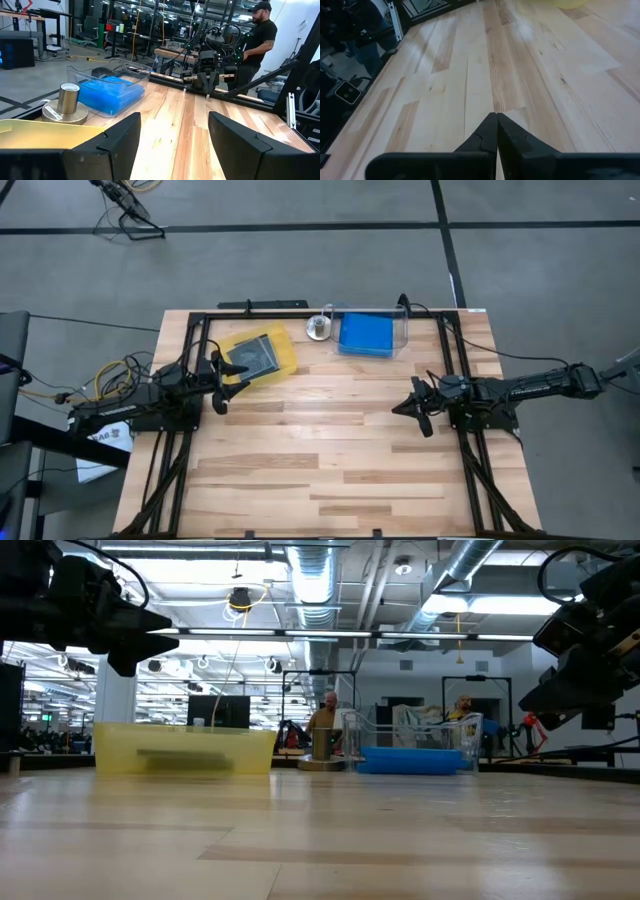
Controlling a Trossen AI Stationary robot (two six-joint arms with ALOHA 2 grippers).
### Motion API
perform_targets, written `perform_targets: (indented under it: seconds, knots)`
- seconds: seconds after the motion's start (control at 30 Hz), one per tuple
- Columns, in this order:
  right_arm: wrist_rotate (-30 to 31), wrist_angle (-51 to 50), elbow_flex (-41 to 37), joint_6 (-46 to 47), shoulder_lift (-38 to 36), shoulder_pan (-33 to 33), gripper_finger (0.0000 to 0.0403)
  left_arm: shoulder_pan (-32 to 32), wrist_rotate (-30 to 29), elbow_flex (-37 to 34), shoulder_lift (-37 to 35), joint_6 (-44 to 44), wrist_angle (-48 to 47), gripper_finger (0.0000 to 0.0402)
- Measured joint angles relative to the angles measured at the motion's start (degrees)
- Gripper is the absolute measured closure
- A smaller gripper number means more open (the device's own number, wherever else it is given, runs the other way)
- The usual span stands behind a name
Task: Pick & place jewel cases by type
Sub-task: Return to Home Position
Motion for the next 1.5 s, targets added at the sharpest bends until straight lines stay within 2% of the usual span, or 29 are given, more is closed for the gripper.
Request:
perform_targets:
  seconds: [1.5]
  knots:
    - [0.0, 0.0, 0.0, 0.0, 0.0, 0.0, 0.0403, 0.0, 0.0, 0.0, 0.0, 0.0, -0.1, 0.0175]
